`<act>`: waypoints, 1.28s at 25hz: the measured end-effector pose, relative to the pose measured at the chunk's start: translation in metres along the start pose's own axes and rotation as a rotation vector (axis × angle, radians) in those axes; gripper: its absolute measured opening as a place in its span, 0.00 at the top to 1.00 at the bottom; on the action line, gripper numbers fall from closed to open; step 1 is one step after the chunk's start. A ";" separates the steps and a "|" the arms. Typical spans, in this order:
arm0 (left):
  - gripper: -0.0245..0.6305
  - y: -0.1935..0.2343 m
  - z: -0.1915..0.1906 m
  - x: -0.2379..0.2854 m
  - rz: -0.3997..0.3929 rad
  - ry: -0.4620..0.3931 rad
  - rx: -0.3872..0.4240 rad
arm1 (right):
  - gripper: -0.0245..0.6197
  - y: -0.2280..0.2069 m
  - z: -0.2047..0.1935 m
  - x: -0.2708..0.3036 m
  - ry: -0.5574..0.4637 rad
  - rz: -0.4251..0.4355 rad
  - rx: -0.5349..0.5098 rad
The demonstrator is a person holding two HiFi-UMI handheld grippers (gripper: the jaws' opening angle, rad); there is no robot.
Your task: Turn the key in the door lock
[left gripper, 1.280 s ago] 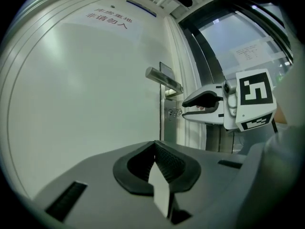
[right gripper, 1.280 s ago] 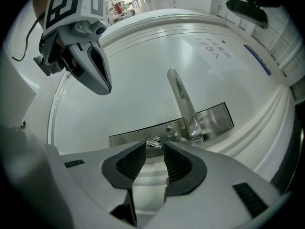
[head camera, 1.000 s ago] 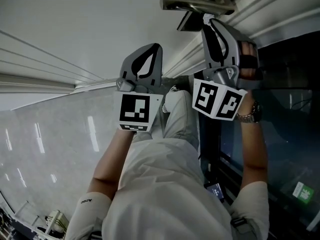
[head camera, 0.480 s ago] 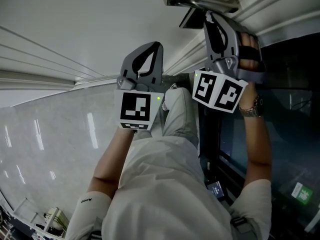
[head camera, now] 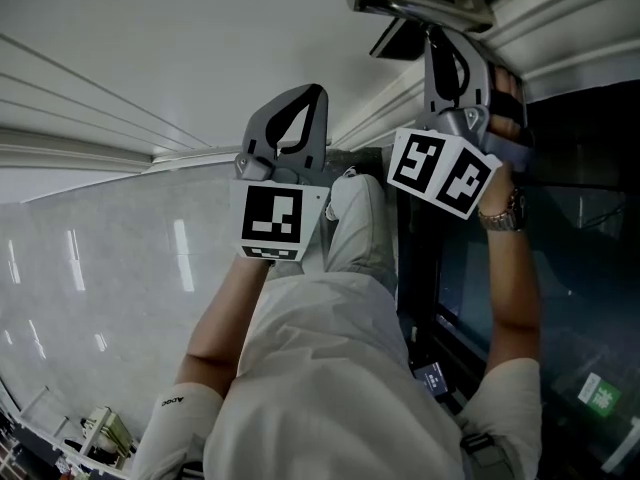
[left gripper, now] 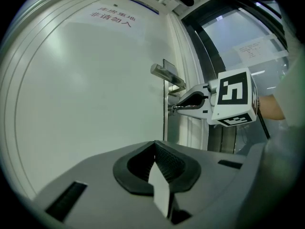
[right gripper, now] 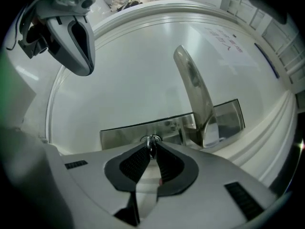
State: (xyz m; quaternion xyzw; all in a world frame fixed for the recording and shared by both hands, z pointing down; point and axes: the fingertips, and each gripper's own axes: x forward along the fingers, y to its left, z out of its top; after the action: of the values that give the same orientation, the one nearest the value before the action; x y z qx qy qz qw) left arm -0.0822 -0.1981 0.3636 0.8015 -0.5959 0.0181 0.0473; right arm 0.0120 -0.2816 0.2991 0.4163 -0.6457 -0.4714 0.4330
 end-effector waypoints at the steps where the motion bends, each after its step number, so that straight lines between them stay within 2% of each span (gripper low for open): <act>1: 0.95 0.000 0.000 0.000 0.000 0.000 0.000 | 0.90 -0.001 0.000 0.000 -0.001 0.000 0.017; 6: 0.95 0.002 0.001 -0.002 0.003 0.002 0.004 | 0.91 -0.001 0.008 -0.005 -0.022 -0.019 0.050; 13: 0.95 -0.004 -0.001 0.005 -0.005 0.005 0.005 | 0.92 0.001 0.003 0.000 0.000 -0.024 0.108; 27: 0.95 -0.006 0.003 0.010 -0.009 0.003 0.012 | 0.93 -0.006 0.000 0.003 0.032 0.010 0.508; 32: 0.95 -0.005 0.005 0.009 -0.008 -0.001 0.015 | 0.93 -0.007 0.000 0.005 0.040 0.021 0.611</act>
State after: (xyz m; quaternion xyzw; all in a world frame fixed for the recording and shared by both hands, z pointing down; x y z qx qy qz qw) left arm -0.0755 -0.2056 0.3593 0.8041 -0.5927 0.0220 0.0407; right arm 0.0116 -0.2874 0.2934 0.5297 -0.7533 -0.2425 0.3050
